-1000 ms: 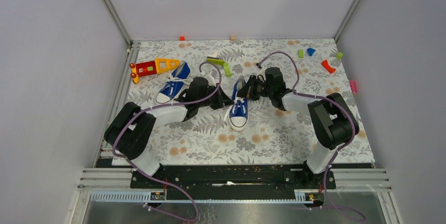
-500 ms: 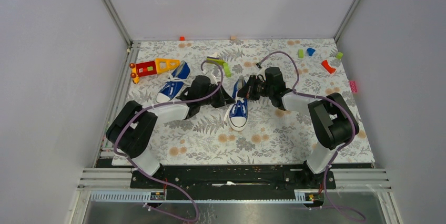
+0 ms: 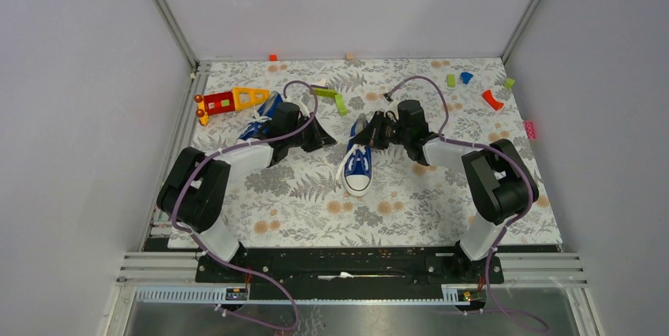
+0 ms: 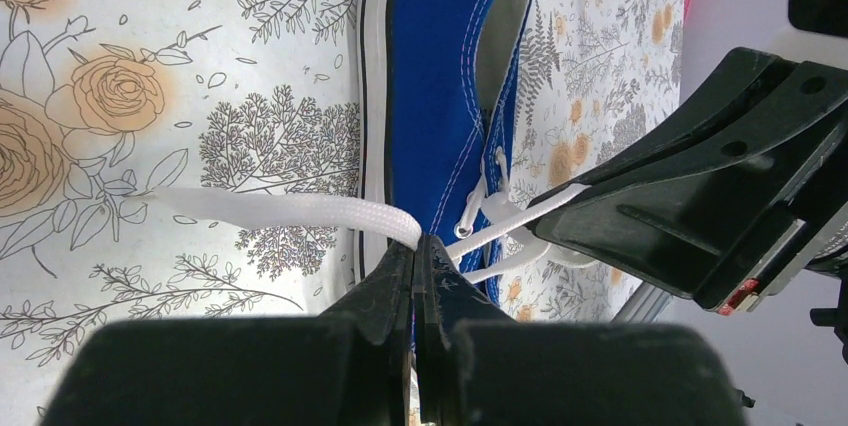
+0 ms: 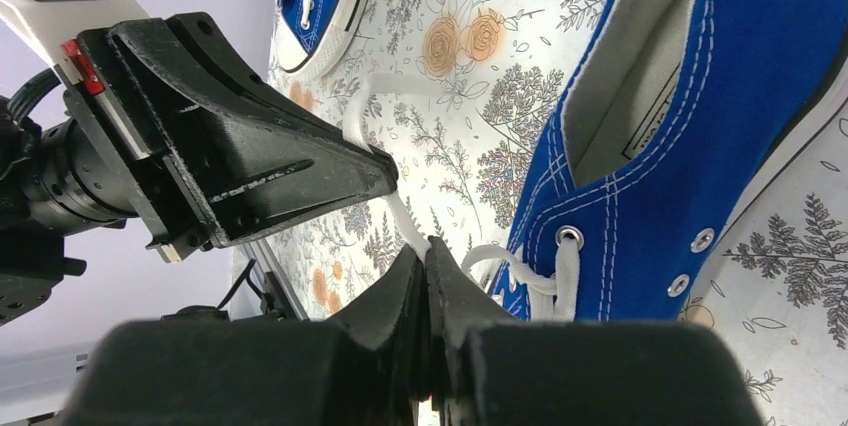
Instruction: Tie the shoes
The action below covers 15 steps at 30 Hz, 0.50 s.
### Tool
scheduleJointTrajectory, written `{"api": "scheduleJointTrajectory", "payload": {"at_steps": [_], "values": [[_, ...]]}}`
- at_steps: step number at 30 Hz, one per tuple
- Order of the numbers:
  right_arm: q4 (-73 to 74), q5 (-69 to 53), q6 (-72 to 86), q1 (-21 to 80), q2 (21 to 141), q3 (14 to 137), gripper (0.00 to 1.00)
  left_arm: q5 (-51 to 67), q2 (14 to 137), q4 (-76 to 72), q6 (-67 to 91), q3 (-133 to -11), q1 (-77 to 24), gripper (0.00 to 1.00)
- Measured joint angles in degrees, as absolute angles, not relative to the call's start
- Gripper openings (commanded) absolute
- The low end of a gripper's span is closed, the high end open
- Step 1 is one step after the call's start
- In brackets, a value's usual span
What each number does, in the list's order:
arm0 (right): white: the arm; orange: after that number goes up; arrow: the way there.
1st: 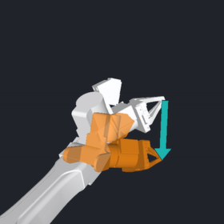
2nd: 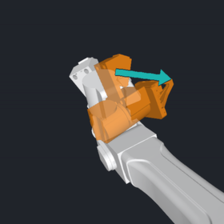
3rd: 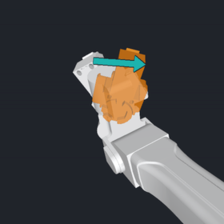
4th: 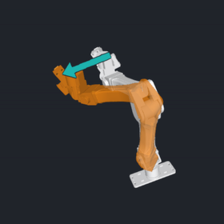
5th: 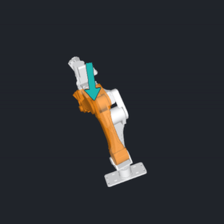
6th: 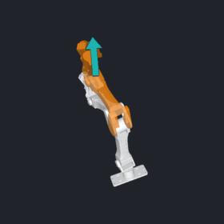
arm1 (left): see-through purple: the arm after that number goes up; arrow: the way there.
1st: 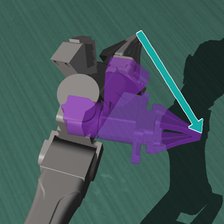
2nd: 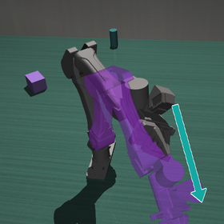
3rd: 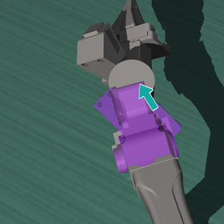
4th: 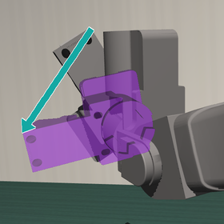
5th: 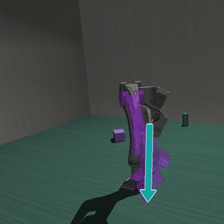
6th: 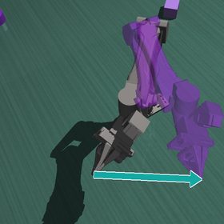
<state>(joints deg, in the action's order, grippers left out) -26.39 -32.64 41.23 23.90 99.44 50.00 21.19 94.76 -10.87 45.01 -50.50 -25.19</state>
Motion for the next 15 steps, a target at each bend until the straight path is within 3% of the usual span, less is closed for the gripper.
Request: {"api": "scheduleJointTrajectory", "payload": {"at_steps": [15], "values": [[-27.75, -32.62, 42.74, 23.90, 99.44, 50.00, 0.12, 23.33, 94.76, -11.75, 45.36, -48.36, -25.56, 0.00]]}}
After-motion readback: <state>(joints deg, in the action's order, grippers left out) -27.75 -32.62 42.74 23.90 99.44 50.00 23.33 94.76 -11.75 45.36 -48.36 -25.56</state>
